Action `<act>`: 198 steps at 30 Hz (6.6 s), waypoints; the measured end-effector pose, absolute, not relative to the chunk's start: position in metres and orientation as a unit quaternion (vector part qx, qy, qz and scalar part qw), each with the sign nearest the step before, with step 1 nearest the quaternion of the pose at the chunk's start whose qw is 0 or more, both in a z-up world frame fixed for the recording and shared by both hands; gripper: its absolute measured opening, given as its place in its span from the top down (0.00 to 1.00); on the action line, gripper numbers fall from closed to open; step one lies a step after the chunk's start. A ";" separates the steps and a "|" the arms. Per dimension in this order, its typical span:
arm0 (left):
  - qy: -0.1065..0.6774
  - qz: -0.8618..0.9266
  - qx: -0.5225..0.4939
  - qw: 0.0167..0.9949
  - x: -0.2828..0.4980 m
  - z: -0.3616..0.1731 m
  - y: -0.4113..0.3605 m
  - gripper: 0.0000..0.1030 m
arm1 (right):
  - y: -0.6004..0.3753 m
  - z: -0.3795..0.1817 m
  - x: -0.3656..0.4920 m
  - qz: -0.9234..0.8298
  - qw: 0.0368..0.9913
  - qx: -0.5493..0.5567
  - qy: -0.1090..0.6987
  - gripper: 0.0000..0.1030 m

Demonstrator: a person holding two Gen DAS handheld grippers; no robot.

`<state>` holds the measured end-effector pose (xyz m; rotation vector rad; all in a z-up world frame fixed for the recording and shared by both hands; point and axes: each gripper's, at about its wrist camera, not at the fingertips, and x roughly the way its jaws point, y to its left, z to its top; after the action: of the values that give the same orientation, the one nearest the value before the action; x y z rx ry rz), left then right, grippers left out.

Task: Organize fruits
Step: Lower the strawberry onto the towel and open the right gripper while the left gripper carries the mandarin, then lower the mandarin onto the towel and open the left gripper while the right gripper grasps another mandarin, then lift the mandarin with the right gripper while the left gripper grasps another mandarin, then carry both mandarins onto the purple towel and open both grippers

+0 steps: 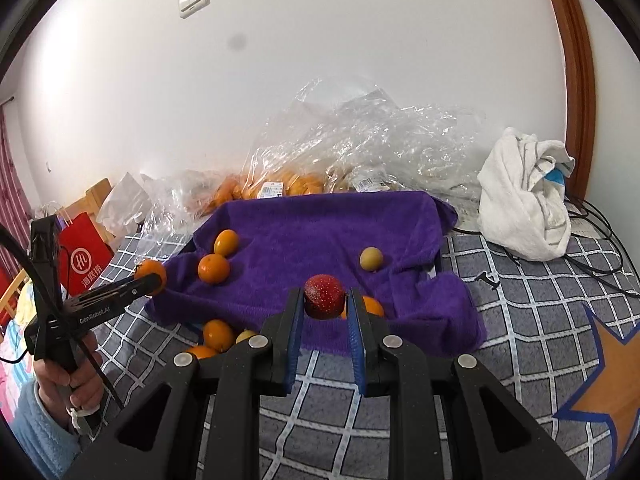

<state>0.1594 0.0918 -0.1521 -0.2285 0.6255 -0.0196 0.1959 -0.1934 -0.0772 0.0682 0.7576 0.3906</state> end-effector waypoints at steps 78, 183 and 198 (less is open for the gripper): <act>0.326 -0.032 -0.104 0.939 0.186 -0.152 0.084 0.47 | -0.131 -0.113 0.178 0.187 0.869 -0.015 0.458 0.68; 0.425 -0.110 -0.086 0.894 0.143 -0.157 0.023 0.63 | -0.242 -0.101 0.150 0.064 0.884 0.018 0.463 0.66; 0.366 -0.105 -0.069 0.922 0.189 -0.070 0.041 0.63 | -0.220 -0.059 0.197 0.074 0.896 0.006 0.437 0.66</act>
<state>0.1893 0.0412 -0.0699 -0.1408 0.7525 -0.2163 0.1972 -0.2198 -0.0592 0.0117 0.9064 0.1523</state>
